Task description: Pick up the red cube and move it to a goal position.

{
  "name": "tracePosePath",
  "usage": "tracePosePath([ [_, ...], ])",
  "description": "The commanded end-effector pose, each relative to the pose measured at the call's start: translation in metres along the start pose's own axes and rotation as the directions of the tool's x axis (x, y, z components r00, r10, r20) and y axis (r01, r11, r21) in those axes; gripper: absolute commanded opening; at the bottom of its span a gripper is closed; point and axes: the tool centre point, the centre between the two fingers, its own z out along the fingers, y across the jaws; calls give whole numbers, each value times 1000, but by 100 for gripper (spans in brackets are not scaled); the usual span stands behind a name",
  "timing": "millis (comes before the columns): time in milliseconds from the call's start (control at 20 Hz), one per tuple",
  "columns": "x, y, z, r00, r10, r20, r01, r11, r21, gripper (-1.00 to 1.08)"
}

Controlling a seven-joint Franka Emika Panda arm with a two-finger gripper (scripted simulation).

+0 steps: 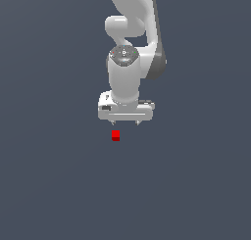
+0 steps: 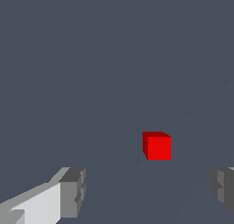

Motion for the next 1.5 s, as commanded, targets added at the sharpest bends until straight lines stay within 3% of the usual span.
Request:
tracePosePath([
  [0, 0, 0, 0, 1000, 0, 0, 0, 1000, 0, 100],
  [450, -5, 8, 23, 1000, -1, -1, 1, 1000, -2, 100],
  [1100, -22, 42, 121, 1000, -2, -3, 2, 1000, -9, 100],
  [1450, -25, 52, 151, 1000, -3, -4, 3, 1000, -10, 100],
])
